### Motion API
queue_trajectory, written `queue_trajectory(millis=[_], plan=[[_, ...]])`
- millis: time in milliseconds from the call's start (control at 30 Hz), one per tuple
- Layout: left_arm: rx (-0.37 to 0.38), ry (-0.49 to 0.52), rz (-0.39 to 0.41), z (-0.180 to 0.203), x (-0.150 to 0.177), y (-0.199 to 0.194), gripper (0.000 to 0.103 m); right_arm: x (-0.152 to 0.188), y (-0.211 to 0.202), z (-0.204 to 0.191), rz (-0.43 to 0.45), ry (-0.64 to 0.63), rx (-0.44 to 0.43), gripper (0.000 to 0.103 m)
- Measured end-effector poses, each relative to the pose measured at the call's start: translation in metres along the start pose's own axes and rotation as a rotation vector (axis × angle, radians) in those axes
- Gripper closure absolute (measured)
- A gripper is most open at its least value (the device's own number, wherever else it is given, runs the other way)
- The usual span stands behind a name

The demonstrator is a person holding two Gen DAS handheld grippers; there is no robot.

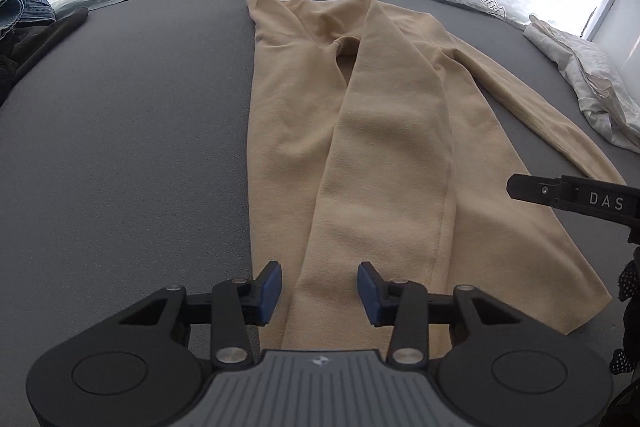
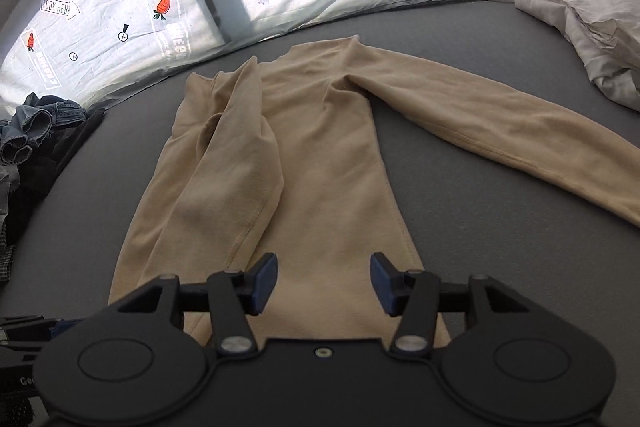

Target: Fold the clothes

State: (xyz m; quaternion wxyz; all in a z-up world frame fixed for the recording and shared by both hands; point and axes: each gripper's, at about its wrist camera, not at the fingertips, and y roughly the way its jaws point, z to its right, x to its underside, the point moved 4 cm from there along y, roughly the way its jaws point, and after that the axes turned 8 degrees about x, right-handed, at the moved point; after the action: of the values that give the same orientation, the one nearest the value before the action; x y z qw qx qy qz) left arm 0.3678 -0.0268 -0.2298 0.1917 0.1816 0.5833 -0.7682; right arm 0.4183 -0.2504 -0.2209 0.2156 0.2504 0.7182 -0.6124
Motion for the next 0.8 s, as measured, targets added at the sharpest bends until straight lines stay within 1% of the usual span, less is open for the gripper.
queue_trajectory(millis=[33, 67, 100, 133, 267, 500, 667, 800], plan=[[-0.007, -0.003, 0.003, 0.001, 0.004, 0.0, 0.06, 0.003, -0.004, 0.001, 0.001, -0.007, 0.0, 0.051], [-0.005, -0.008, 0.009, 0.001, 0.007, -0.001, 0.067, 0.006, -0.007, 0.003, 0.002, -0.014, 0.0, 0.051], [0.015, -0.019, 0.023, 0.003, 0.009, -0.004, 0.078, 0.009, -0.011, 0.004, 0.002, -0.018, 0.002, 0.051], [0.027, -0.028, 0.032, 0.004, 0.011, -0.006, 0.101, 0.012, -0.013, 0.005, 0.002, -0.023, 0.004, 0.051], [0.033, -0.031, 0.094, 0.012, 0.015, -0.022, 0.101, 0.021, -0.022, 0.01, -0.005, -0.032, 0.01, 0.051], [0.095, -0.11, 0.17, 0.018, 0.032, -0.052, 0.101, 0.038, -0.032, 0.018, -0.018, -0.041, 0.011, 0.051], [0.083, -0.179, 0.193, 0.013, 0.048, -0.063, 0.101, 0.051, -0.034, 0.018, -0.039, -0.052, 0.002, 0.051], [0.068, -0.252, 0.182, 0.002, 0.061, -0.062, 0.101, 0.056, -0.036, 0.015, -0.043, -0.066, -0.007, 0.05]])
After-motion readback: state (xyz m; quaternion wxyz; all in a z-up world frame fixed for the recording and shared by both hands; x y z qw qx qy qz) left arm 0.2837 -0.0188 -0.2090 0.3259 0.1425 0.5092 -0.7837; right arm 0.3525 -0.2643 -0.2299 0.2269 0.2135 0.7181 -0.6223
